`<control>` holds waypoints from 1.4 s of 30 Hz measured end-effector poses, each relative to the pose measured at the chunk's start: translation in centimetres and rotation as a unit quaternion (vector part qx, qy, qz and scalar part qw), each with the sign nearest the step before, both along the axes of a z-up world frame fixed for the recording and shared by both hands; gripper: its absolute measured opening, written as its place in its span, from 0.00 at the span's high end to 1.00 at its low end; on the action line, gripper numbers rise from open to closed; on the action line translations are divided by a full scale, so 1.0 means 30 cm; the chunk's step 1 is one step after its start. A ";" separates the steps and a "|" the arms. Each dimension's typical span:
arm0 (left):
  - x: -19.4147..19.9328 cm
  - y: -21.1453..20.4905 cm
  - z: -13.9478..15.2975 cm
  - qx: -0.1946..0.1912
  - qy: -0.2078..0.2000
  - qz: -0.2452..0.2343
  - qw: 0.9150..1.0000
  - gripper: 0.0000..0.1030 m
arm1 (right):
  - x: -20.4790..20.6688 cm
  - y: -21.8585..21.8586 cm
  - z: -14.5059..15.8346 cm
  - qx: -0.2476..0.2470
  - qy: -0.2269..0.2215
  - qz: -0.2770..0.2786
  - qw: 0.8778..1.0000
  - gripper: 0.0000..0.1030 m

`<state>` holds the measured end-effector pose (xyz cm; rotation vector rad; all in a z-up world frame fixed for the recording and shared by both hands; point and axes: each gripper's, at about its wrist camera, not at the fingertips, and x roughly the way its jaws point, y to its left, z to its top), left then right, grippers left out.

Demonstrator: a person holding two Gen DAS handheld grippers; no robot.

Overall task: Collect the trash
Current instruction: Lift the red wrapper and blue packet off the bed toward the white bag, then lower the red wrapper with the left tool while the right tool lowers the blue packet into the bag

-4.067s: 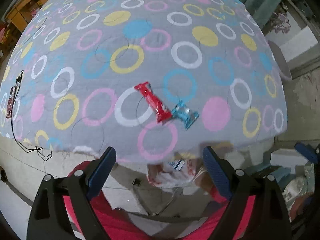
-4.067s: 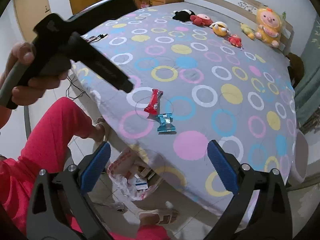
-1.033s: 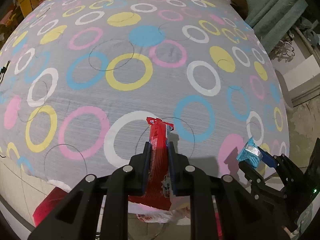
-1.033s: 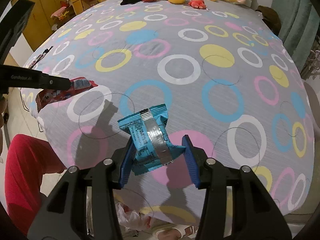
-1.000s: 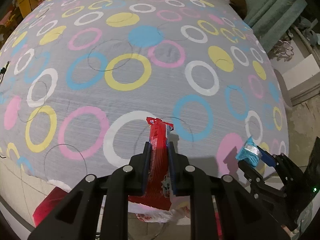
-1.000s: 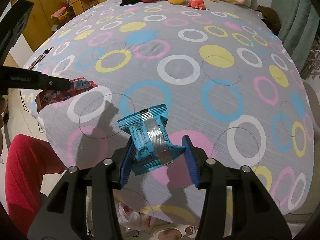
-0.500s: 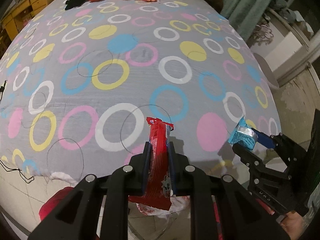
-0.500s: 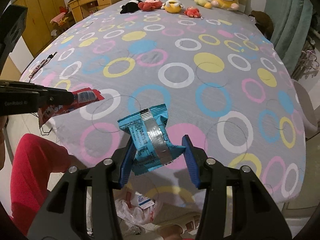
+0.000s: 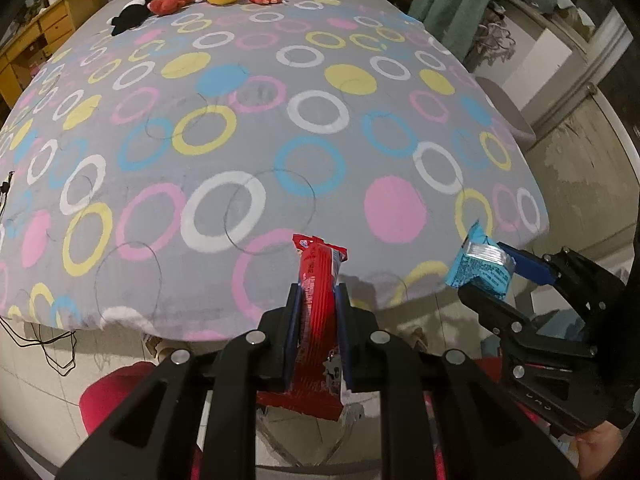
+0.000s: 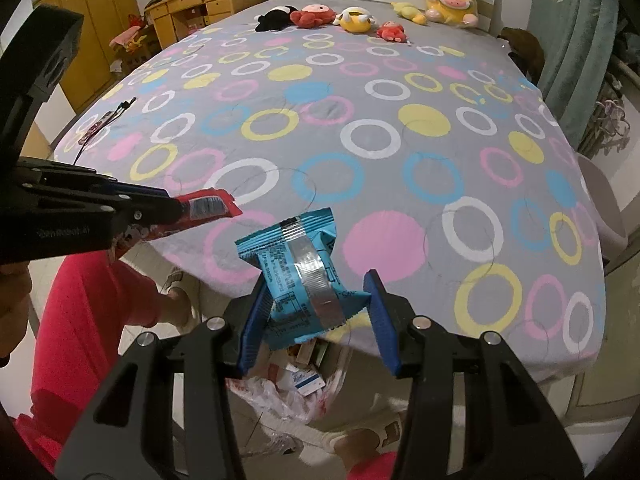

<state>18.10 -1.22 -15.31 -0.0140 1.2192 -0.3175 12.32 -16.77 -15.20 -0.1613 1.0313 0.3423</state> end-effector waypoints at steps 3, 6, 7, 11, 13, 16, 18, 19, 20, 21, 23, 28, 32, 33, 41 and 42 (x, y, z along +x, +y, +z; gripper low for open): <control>-0.041 -0.012 -0.010 0.001 0.003 -0.010 1.000 0.83 | -0.039 -0.003 -0.005 0.001 0.002 -0.004 1.000 0.54; -0.072 -0.018 -0.024 0.005 0.006 -0.015 1.000 0.83 | -0.074 -0.002 -0.016 0.004 0.007 -0.008 1.000 0.54; -0.080 -0.018 -0.028 0.004 0.008 -0.016 1.000 0.83 | -0.082 -0.002 -0.020 0.003 0.008 -0.009 1.000 0.54; -0.116 -0.028 -0.057 0.002 0.019 -0.026 0.999 0.83 | -0.121 -0.001 -0.042 0.007 0.015 -0.015 1.000 0.54; -0.134 -0.037 -0.073 0.003 0.023 -0.032 0.999 0.83 | -0.136 -0.001 -0.057 0.010 0.020 -0.018 1.000 0.54; -0.156 -0.049 -0.095 0.003 0.029 -0.041 0.999 0.83 | -0.161 0.004 -0.081 0.007 0.024 -0.020 0.999 0.54; -0.171 -0.060 -0.117 0.003 0.035 -0.049 0.998 0.83 | -0.178 0.005 -0.101 0.007 0.030 -0.022 0.999 0.54; -0.177 -0.063 -0.125 0.004 0.037 -0.049 0.998 0.83 | -0.185 0.006 -0.111 0.009 0.033 -0.023 0.999 0.54; -0.185 -0.069 -0.137 0.004 0.039 -0.053 0.998 0.83 | -0.194 0.007 -0.122 0.010 0.036 -0.025 0.999 0.54; -0.192 -0.074 -0.150 0.004 0.043 -0.056 0.998 0.83 | -0.203 0.008 -0.136 0.010 0.040 -0.026 0.999 0.54; -0.205 -0.080 -0.176 0.004 0.050 -0.059 0.997 0.83 | -0.216 0.012 -0.160 0.010 0.046 -0.029 0.998 0.54; -0.229 -0.090 -0.245 0.005 0.071 -0.068 0.995 0.83 | -0.242 0.016 -0.224 0.017 0.067 -0.035 0.997 0.54; -0.234 -0.094 -0.296 0.012 0.081 -0.071 0.994 0.83 | -0.251 0.018 -0.282 0.020 0.084 -0.040 0.995 0.55; -0.234 -0.094 -0.312 0.012 0.085 -0.071 0.994 0.83 | -0.252 0.018 -0.294 0.020 0.087 -0.041 0.995 0.55; -0.218 -0.113 -0.448 0.032 0.112 -0.086 0.989 0.83 | -0.245 0.011 -0.437 0.031 0.123 -0.058 0.990 0.55; -0.216 -0.118 -0.462 0.034 0.116 -0.090 0.989 0.83 | -0.241 0.008 -0.461 0.032 0.128 -0.061 0.989 0.55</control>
